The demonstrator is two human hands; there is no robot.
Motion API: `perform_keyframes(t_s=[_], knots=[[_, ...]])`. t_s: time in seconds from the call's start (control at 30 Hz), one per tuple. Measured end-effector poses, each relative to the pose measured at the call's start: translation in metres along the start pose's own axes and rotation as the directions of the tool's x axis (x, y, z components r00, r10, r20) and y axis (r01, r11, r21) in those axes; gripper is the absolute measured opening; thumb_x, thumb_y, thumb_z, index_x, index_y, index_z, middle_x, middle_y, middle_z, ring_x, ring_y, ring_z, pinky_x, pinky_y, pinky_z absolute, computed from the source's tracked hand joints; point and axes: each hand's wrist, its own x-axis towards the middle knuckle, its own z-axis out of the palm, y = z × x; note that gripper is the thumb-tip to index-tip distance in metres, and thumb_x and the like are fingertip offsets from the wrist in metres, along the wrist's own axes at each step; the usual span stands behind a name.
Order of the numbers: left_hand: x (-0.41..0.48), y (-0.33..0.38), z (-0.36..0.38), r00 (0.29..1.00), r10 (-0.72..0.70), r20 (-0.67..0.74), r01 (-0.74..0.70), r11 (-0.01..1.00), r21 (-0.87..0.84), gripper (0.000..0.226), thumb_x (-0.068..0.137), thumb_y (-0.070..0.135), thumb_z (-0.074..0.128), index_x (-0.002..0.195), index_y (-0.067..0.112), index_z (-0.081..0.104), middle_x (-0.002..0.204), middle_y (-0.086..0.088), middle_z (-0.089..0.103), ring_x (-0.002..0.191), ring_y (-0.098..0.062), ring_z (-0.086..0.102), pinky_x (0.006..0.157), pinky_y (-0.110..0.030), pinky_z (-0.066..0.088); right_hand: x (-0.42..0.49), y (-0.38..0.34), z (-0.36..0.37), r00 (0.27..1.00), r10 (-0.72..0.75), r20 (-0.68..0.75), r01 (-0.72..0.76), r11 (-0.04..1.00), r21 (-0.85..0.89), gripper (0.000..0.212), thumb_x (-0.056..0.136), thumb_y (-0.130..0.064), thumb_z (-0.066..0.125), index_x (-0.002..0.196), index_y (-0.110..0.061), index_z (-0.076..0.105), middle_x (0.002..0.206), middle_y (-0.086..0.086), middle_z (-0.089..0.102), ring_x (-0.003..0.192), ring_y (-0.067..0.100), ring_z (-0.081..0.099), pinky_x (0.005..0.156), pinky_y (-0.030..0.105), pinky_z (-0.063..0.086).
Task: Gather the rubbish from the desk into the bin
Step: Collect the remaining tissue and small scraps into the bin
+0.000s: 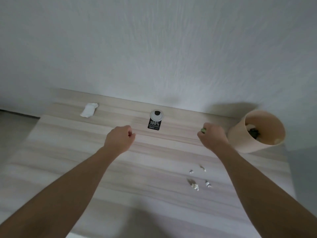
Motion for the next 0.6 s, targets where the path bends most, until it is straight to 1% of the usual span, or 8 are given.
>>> perform_keyframes(t_s=[0.07,0.13,0.2,0.3,0.37,0.47,0.53,0.6], knots=[[-0.010,-0.003,-0.007,1.000,-0.018,-0.024,0.017,0.999,-0.035,0.017,0.087,0.039,0.055,0.097,0.025,0.060,0.085,0.001,0.067,0.085,-0.024,0.061,0.074,-0.032,0.047,-0.009,-0.005,-0.007,1.000,-0.015,-0.026,0.015,1.000,0.019,0.012,0.082,-0.024,0.054,0.078,-0.013,0.049,0.065,0.002,0.049,0.065,0.027,0.046,0.056,0.031,0.034],[-0.022,-0.009,-0.013,0.999,-0.030,-0.031,0.028,0.998,-0.057,0.020,0.088,0.038,0.056,0.104,0.025,0.057,0.088,0.001,0.069,0.086,-0.025,0.062,0.076,-0.033,0.049,-0.017,-0.010,-0.011,0.998,-0.040,-0.041,0.041,0.999,0.025,0.013,0.083,-0.025,0.055,0.081,-0.014,0.048,0.068,0.006,0.054,0.065,0.028,0.047,0.055,0.032,0.034],[-0.032,-0.015,-0.018,0.998,-0.030,-0.056,0.026,0.998,-0.061,0.022,0.088,0.039,0.055,0.105,0.025,0.056,0.089,0.000,0.071,0.083,-0.025,0.064,0.075,-0.035,0.052,-0.024,-0.017,-0.014,0.997,-0.064,-0.050,0.067,0.996,0.057,0.015,0.085,-0.027,0.056,0.082,-0.014,0.048,0.069,0.006,0.053,0.061,0.025,0.045,0.052,0.032,0.032],[-0.045,-0.027,-0.025,0.996,-0.041,-0.080,0.035,0.997,-0.066,0.022,0.089,0.040,0.054,0.106,0.026,0.056,0.089,0.000,0.071,0.081,-0.024,0.064,0.075,-0.036,0.054,-0.033,-0.034,-0.018,0.993,-0.097,-0.064,0.102,0.990,0.093,0.018,0.088,-0.029,0.058,0.086,-0.014,0.048,0.071,0.008,0.053,0.062,0.026,0.046,0.055,0.031,0.035],[-0.049,-0.036,-0.029,0.994,-0.055,-0.089,0.048,0.995,-0.088,0.023,0.090,0.038,0.054,0.108,0.025,0.055,0.090,0.001,0.070,0.082,-0.023,0.064,0.076,-0.036,0.053,-0.040,-0.048,-0.020,0.991,-0.119,-0.060,0.124,0.988,0.090,0.018,0.090,-0.029,0.057,0.089,-0.013,0.047,0.073,0.009,0.053,0.065,0.028,0.048,0.055,0.031,0.035],[-0.049,-0.055,-0.036,0.991,-0.061,-0.122,0.044,0.990,-0.131,0.027,0.089,0.031,0.055,0.116,0.025,0.053,0.096,0.002,0.066,0.087,-0.022,0.063,0.077,-0.035,0.051,-0.048,-0.070,-0.023,0.987,-0.158,-0.042,0.161,0.985,0.066,0.014,0.092,-0.025,0.053,0.096,-0.014,0.045,0.073,0.006,0.052,0.066,0.025,0.047,0.052,0.031,0.032],[-0.044,-0.069,-0.041,0.987,-0.060,-0.147,0.036,0.987,-0.159,0.033,0.089,0.027,0.056,0.121,0.025,0.049,0.105,0.001,0.061,0.089,-0.021,0.062,0.079,-0.036,0.050,-0.049,-0.085,-0.022,0.983,-0.174,-0.050,0.178,0.981,0.079,0.015,0.091,-0.022,0.050,0.103,-0.016,0.044,0.075,0.006,0.056,0.073,0.028,0.053,0.059,0.034,0.040],[-0.035,-0.084,-0.047,0.985,-0.057,-0.162,0.028,0.983,-0.179,0.040,0.088,0.023,0.055,0.127,0.025,0.044,0.114,-0.001,0.057,0.086,-0.021,0.063,0.080,-0.039,0.051,-0.047,-0.101,-0.018,0.986,-0.162,-0.050,0.167,0.979,0.114,0.020,0.089,-0.020,0.048,0.108,-0.019,0.043,0.073,0.005,0.060,0.075,0.029,0.057,0.064,0.037,0.047]])
